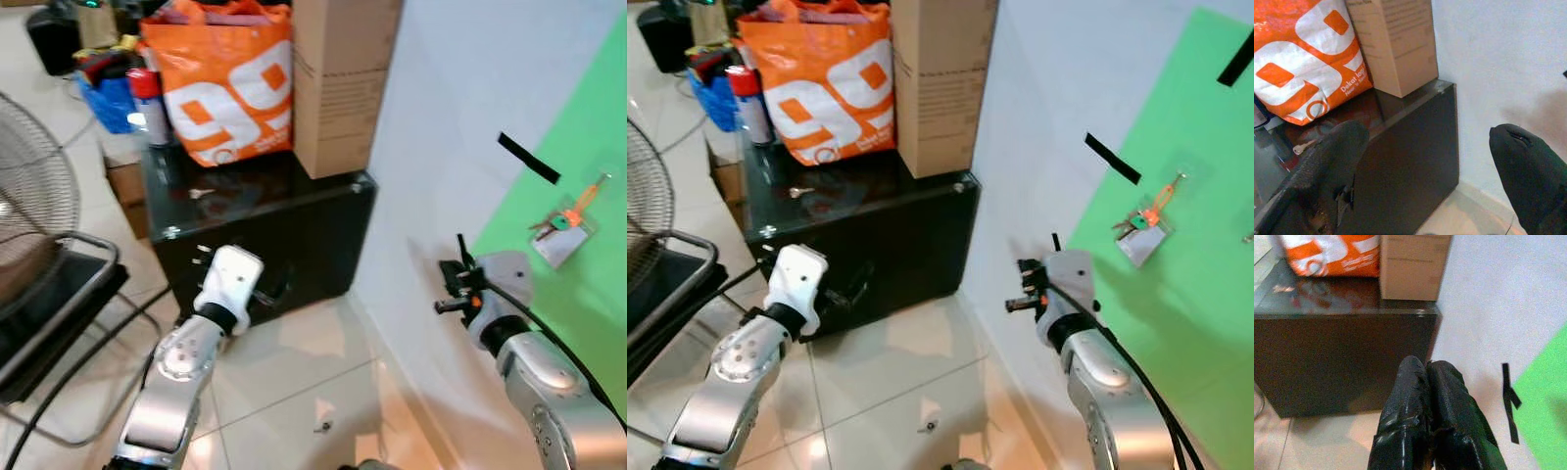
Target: Hang keys on a hook
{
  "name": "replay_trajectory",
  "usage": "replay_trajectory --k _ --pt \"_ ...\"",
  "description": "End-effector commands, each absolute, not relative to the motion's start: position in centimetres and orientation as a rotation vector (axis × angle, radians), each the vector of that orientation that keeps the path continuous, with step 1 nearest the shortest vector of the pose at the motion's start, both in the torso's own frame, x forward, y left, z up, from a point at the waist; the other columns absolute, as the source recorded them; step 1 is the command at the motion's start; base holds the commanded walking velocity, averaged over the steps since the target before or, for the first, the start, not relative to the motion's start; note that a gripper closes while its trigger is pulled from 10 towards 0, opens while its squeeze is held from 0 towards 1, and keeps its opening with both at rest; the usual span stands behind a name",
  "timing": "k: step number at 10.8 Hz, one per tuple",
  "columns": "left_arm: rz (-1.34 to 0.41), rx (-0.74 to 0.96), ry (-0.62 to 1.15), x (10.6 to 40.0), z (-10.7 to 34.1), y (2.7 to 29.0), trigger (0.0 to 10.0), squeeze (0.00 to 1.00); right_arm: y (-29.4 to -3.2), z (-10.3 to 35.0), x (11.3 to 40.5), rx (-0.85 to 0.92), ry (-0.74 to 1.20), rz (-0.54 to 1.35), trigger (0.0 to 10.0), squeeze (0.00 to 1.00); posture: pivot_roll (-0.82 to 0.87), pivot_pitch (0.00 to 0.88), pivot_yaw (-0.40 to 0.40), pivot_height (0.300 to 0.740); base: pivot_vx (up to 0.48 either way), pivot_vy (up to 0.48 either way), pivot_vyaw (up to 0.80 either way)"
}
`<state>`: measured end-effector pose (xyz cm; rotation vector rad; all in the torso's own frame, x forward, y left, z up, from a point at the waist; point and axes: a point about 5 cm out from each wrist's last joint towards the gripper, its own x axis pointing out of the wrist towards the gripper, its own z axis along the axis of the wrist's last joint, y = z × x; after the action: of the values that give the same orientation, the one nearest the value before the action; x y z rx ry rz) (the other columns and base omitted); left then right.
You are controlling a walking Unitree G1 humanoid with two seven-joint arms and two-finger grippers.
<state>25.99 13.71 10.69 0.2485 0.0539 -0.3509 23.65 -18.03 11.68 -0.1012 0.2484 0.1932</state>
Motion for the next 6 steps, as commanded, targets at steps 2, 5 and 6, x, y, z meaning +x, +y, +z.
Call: replay_trajectory --k 2,5,6 --pt "-0.339 0.199 0.023 26.3 11.3 13.7 10.0 0.0 -17.4 11.9 24.2 -0.134 0.234 0.251 10.0 0.0 -0.06 0.0 -0.025 0.74 0.0 0.0 0.8" --pt "-0.327 0.192 0.016 26.4 11.5 14.0 10.0 0.0 -17.0 12.1 24.9 -0.137 0.218 0.267 10.0 0.0 -0.06 0.0 -0.021 0.74 0.295 0.0 0.8" --pt "-0.307 0.184 0.015 26.5 11.6 14.2 10.0 0.0 -17.3 12.1 25.0 -0.099 0.217 0.225 10.0 0.0 -0.05 0.0 -0.024 0.74 0.315 0.0 0.0"
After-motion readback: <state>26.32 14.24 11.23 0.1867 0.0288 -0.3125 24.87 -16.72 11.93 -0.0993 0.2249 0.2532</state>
